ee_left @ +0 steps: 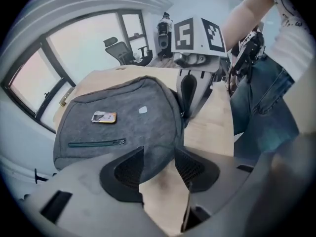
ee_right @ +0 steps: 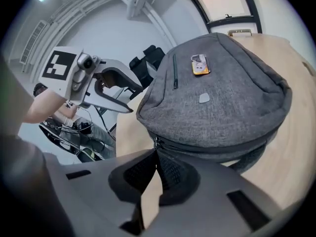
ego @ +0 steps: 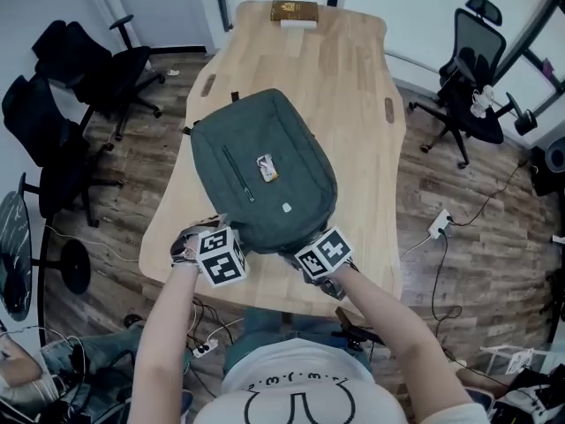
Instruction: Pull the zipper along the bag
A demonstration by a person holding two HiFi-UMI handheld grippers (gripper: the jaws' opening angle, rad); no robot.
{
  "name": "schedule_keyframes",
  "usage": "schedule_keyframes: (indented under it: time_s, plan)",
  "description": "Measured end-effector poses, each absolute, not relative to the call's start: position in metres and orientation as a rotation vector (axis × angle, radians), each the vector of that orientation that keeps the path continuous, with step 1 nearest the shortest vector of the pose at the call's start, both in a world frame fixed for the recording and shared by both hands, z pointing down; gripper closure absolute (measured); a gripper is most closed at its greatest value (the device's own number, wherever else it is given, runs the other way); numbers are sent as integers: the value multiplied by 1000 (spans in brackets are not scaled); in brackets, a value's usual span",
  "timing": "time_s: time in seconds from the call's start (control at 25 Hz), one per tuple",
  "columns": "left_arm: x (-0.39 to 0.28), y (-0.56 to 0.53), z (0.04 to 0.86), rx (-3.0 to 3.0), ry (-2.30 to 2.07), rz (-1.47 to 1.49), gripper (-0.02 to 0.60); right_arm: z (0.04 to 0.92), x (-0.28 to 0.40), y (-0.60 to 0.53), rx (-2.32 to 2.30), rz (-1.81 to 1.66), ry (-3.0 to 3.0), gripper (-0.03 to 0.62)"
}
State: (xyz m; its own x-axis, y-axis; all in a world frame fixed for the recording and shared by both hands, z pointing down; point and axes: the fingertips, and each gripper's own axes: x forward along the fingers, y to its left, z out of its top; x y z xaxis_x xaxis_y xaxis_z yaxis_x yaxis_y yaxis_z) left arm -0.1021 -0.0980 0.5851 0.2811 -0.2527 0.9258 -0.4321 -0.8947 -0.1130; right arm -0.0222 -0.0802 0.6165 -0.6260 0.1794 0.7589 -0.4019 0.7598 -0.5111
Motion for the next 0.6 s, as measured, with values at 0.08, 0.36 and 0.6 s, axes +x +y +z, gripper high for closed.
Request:
schedule_keyframes:
  time_s: [0.08, 0.36, 0.6]
  plan:
    - [-94, -94, 587, 2397, -675, 1646, 403, 616, -36, -79, 166, 822, -2095, 540]
    - [-91, -93, 617, 2395, -770, 1714, 412, 617, -54, -78, 242, 475, -2179, 534]
    - [-92, -93, 624, 2359, -742, 1712, 462, 624, -60, -82, 336, 583, -2136, 533]
